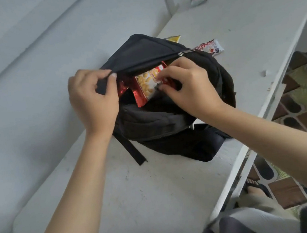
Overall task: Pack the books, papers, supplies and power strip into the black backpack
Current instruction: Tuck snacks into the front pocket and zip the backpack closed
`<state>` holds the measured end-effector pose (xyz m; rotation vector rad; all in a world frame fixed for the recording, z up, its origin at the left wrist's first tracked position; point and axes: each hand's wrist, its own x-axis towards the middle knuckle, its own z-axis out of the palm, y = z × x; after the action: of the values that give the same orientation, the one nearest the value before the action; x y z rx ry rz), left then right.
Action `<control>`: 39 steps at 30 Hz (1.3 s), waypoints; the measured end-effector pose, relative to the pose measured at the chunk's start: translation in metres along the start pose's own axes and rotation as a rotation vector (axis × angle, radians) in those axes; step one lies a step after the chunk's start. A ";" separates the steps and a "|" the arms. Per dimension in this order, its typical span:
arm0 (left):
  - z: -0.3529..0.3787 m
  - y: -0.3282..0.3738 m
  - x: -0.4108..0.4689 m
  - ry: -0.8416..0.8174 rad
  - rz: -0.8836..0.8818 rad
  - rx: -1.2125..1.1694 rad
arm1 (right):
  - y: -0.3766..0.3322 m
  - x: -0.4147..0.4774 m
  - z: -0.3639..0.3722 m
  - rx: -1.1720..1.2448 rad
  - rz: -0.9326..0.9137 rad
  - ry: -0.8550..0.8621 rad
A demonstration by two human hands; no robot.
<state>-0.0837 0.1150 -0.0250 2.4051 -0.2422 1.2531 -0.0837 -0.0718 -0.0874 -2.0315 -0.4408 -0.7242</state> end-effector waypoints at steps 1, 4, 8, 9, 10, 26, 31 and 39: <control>-0.001 0.001 -0.001 0.006 0.005 0.011 | -0.001 0.005 0.005 -0.035 -0.021 -0.017; -0.002 0.006 -0.003 0.013 0.024 0.039 | -0.004 0.018 0.022 -0.142 -0.074 -0.114; -0.004 0.007 -0.004 0.001 0.037 0.070 | -0.004 0.022 0.040 -0.110 -0.162 -0.362; -0.004 0.007 -0.004 -0.002 0.045 0.077 | -0.004 0.023 0.044 -0.119 -0.189 -0.416; -0.005 0.007 -0.005 -0.005 0.052 0.083 | -0.004 0.024 0.047 -0.133 -0.214 -0.444; -0.004 0.016 -0.005 -0.064 0.025 0.107 | -0.012 0.042 0.052 -0.302 -0.246 -0.863; 0.008 0.022 -0.004 -0.401 -0.015 -0.067 | 0.005 0.040 0.000 -0.047 -0.208 -0.823; 0.084 0.053 0.034 -0.478 -0.195 -0.165 | 0.102 0.064 -0.057 0.140 0.154 -0.292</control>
<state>-0.0198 0.0321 -0.0252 2.4772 -0.2306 0.5396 0.0041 -0.1726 -0.0877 -2.0178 -0.4815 -0.2952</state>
